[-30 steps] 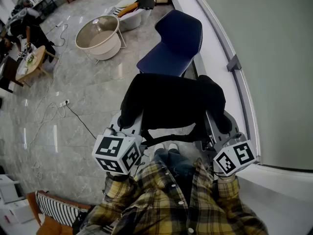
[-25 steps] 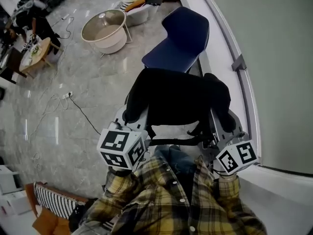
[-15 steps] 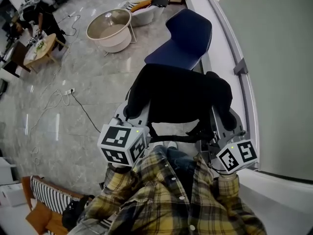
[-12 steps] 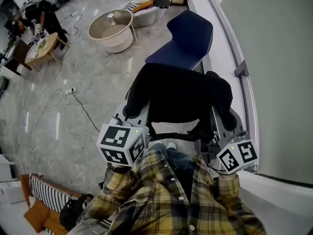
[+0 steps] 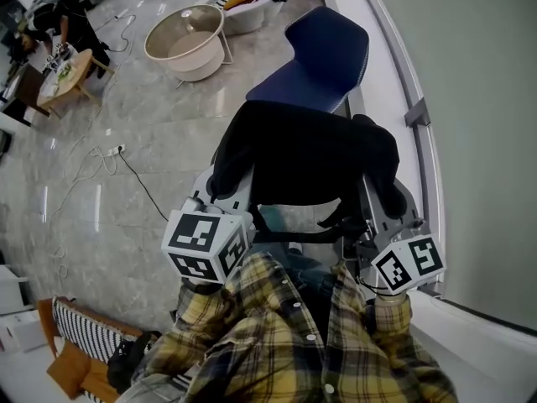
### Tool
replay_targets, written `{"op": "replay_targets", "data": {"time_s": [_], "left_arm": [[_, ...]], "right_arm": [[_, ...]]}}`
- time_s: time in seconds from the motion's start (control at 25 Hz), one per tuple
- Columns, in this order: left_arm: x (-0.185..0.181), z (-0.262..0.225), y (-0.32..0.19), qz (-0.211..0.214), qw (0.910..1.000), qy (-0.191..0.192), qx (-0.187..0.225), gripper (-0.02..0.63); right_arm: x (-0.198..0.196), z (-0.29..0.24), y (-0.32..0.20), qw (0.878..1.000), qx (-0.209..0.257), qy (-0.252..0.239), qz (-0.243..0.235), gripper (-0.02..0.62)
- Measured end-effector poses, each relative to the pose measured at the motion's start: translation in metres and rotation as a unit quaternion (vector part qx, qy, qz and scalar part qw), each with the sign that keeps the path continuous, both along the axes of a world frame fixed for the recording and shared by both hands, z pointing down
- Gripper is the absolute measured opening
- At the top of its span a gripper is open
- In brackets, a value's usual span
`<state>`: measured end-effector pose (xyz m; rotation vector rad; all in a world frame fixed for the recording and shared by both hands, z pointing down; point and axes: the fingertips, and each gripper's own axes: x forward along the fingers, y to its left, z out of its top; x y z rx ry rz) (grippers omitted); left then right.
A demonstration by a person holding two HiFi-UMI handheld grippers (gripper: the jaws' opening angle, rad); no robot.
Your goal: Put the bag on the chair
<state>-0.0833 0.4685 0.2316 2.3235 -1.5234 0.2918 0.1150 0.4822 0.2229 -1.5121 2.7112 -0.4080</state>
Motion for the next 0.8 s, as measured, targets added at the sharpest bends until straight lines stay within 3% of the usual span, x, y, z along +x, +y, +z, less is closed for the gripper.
{"op": "replay_targets", "data": {"time_s": [0.8], "left_arm": [[-0.048,0.009,-0.208,0.037,0.9992,-0.01,-0.002,0.039]], "right_arm": [[-0.051,0.01,-0.194,0.999,-0.015,0.002,0.039,0.066]]}}
